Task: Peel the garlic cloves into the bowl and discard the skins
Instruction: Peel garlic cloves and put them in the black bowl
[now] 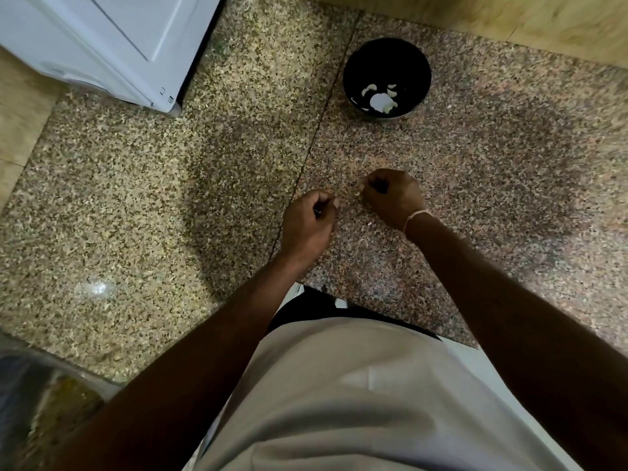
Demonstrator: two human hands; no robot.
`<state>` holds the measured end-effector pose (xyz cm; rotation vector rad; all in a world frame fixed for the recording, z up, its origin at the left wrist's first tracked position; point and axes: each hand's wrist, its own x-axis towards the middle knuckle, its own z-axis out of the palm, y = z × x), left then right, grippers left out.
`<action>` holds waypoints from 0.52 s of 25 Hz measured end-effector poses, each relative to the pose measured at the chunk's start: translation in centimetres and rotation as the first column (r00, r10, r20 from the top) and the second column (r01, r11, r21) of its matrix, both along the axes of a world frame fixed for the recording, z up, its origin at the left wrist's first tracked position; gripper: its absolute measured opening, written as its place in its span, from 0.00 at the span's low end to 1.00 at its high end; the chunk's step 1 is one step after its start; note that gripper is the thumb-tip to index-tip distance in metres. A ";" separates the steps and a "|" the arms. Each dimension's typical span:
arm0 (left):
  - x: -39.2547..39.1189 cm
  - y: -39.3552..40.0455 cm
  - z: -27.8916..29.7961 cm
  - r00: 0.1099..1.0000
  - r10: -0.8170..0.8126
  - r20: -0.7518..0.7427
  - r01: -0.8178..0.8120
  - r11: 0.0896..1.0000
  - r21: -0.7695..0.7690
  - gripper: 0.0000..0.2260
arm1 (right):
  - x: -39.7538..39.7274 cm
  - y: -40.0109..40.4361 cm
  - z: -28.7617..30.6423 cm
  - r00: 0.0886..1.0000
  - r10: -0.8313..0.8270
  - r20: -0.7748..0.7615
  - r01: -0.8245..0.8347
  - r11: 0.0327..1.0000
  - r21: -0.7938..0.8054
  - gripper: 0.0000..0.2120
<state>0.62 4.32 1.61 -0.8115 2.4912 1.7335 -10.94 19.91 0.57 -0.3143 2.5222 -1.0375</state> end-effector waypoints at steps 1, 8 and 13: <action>-0.1 0.1 0.2 1.000 -0.008 0.011 0.008 1.000 -0.021 0.06 | -0.1 -0.3 -0.1 1.000 0.019 -0.018 -0.019 0.999 0.036 0.08; -0.1 0.6 0.7 0.995 -0.021 0.096 0.034 0.990 -0.137 0.08 | -0.4 0.8 0.1 0.995 -0.054 -0.089 0.055 0.998 0.008 0.04; 0.7 2.1 0.2 0.977 -0.053 0.208 0.102 0.967 -0.232 0.03 | 3.8 2.9 0.7 0.904 0.313 -0.292 -0.244 0.937 0.249 0.15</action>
